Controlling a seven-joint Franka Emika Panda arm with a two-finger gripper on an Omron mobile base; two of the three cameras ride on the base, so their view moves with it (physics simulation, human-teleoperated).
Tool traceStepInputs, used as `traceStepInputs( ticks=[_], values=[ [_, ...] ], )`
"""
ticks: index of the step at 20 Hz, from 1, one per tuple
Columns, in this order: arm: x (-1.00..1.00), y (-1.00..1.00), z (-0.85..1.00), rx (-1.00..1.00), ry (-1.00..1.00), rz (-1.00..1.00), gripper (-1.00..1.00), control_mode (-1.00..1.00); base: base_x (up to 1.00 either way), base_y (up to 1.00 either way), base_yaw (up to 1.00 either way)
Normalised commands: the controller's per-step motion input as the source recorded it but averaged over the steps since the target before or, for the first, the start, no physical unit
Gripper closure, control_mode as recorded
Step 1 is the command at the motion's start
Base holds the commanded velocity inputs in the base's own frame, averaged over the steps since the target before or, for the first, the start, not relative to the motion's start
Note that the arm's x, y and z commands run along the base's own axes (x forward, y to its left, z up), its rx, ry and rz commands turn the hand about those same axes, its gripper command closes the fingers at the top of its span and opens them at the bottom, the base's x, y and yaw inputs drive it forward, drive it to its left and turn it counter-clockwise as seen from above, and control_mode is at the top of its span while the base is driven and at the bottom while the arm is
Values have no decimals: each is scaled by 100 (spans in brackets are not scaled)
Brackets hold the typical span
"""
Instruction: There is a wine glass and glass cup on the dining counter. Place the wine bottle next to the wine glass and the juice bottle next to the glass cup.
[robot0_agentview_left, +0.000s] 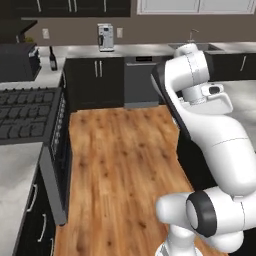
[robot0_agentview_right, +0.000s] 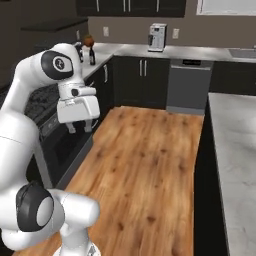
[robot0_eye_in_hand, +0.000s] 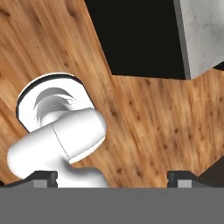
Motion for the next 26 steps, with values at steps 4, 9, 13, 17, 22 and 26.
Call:
traceStepInputs(
  ticks=[4, 9, 13, 17, 22, 26],
  values=[
    [0, 0, 0, 0, 0, 0, -100, 100, 100, -15, 9],
    [0, 0, 0, 0, 0, 0, -100, 100, 100, -32, 13],
    [0, 0, 0, 0, 0, 0, -100, 100, 100, -46, 27],
    [0, 0, 0, 0, 0, 0, -100, 100, 100, -38, 33],
    [0, 0, 0, 0, 0, 0, -100, 100, 100, -33, 33],
    [0, 0, 0, 0, 0, 0, -100, 100, 100, -31, 35]
  ],
)
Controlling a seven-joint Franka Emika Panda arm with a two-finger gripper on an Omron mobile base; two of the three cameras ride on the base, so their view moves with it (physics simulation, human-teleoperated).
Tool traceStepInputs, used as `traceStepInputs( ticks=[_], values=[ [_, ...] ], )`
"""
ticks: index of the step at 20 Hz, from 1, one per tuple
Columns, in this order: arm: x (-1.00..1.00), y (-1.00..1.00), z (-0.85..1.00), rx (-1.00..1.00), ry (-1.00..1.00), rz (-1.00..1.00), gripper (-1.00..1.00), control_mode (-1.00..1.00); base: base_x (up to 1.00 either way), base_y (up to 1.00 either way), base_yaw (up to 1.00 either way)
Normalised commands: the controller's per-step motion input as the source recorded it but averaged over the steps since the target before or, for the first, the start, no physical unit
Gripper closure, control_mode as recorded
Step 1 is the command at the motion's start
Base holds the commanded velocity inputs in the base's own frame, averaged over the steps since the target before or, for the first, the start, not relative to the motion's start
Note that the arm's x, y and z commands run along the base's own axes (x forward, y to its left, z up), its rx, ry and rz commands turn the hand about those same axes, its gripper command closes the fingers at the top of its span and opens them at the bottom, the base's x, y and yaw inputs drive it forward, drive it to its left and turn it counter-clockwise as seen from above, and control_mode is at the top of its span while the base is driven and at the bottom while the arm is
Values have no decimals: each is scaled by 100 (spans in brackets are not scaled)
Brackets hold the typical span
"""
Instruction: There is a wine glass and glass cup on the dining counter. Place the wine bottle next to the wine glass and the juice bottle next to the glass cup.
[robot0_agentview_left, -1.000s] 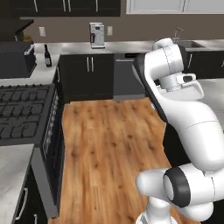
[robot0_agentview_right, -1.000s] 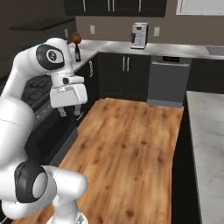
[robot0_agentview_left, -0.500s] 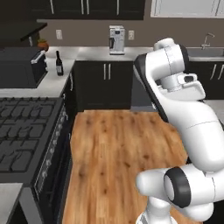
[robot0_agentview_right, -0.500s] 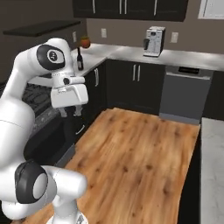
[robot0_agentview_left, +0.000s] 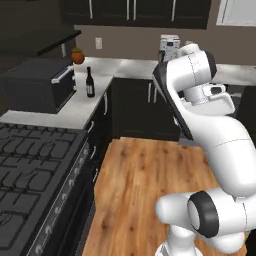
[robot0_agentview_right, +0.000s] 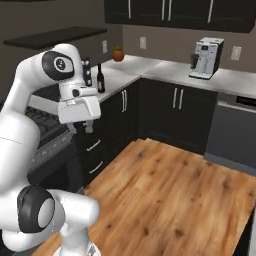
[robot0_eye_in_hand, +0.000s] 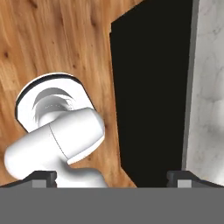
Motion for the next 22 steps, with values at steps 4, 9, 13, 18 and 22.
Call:
traceStepInputs(
  ticks=[4, 9, 13, 18, 22],
  values=[
    [0, 0, 0, 0, 0, 0, -100, 100, 100, -23, 46],
    [0, 0, 0, 0, 0, 0, -100, 100, 100, -27, 49],
    [0, 0, 0, 0, 0, 0, -100, 100, 83, -33, 51],
    [0, 0, 0, 0, 0, 0, -100, 100, 63, -31, 54],
    [0, 0, 0, 0, 0, 0, -100, 100, 60, -30, 56]
  ],
)
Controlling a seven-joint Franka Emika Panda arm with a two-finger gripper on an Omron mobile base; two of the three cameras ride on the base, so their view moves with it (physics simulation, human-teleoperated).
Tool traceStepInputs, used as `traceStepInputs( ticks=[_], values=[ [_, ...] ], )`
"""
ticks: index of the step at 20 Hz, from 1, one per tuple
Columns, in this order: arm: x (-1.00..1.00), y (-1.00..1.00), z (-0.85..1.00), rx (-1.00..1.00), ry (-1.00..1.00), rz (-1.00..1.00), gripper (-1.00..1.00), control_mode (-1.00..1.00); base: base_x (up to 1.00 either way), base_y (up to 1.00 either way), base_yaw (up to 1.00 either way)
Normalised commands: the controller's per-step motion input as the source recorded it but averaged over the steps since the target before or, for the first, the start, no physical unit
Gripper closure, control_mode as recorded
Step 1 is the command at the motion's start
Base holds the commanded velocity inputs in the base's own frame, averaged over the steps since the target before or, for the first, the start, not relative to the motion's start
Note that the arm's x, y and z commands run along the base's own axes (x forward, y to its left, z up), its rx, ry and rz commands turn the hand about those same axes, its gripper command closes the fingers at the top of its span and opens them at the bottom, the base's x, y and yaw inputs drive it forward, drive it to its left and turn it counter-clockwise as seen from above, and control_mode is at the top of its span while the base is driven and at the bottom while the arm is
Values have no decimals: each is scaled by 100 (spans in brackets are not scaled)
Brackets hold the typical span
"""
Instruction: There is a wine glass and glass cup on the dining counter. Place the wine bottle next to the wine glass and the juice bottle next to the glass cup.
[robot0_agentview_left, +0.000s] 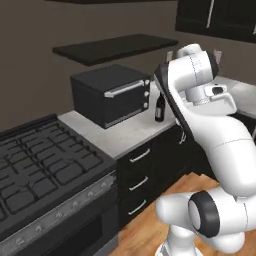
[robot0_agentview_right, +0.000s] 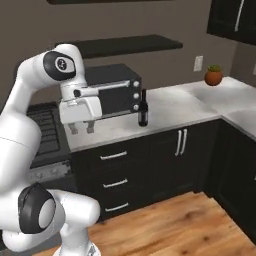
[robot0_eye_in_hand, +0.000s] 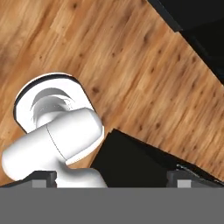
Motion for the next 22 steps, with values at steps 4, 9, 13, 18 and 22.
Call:
traceStepInputs(
  ticks=[4, 9, 13, 18, 22],
  values=[
    [0, 0, 0, 0, 0, 0, -100, 100, 62, -37, 55],
    [0, 0, 0, 0, 0, 0, -100, 100, 62, -51, 47],
    [0, 0, 0, 0, 0, 0, -100, 100, 45, -81, 36],
    [0, 0, 0, 0, 0, 0, -100, 100, 44, -62, 28],
    [0, 0, 0, 0, 0, 0, -100, 100, 69, -11, 4]
  ],
)
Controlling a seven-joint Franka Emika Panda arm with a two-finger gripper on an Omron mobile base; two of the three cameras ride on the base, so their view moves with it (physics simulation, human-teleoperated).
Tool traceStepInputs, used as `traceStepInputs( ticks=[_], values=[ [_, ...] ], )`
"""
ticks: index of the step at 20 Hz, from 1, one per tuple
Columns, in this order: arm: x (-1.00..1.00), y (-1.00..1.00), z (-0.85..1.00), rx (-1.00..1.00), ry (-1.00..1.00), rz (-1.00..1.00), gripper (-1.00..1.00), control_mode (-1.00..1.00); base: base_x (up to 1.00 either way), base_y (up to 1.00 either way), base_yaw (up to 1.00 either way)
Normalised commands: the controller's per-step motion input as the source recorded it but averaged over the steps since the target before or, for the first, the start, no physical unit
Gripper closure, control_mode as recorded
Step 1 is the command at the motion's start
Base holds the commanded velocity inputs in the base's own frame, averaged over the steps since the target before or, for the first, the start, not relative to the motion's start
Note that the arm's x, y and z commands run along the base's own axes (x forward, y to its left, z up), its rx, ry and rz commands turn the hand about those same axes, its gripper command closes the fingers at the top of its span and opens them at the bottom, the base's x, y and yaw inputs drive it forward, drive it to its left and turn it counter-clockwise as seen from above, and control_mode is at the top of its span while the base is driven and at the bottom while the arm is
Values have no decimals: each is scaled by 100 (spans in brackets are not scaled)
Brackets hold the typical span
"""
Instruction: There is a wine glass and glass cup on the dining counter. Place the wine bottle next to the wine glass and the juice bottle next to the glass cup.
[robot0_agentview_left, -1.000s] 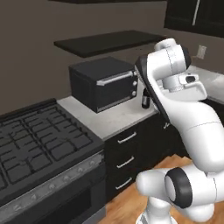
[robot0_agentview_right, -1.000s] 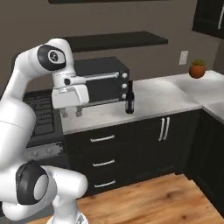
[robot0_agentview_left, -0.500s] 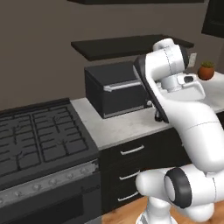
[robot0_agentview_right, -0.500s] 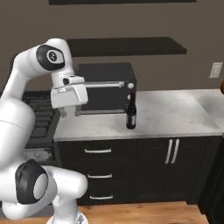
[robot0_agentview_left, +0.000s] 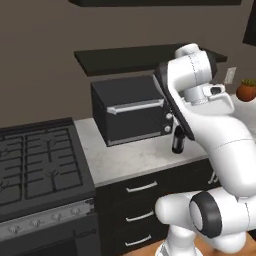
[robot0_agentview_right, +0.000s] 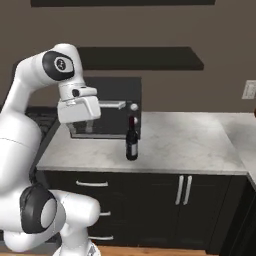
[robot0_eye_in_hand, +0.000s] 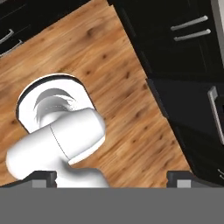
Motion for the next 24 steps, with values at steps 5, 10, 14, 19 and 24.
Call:
traceStepInputs(
  ticks=[5, 10, 14, 19, 24],
  values=[
    [0, 0, 0, 0, 0, 0, -100, 100, 54, 0, 8],
    [0, 0, 0, 0, 0, 0, -100, 100, 9, 0, 15],
    [-24, -6, -10, 20, -5, 3, -100, -100, 0, 0, 0],
    [-22, -62, -1, 37, -1, -4, -100, -100, 0, 0, 0],
    [-4, -91, 0, 40, 10, -28, -100, -100, 0, 0, 0]
  ],
)
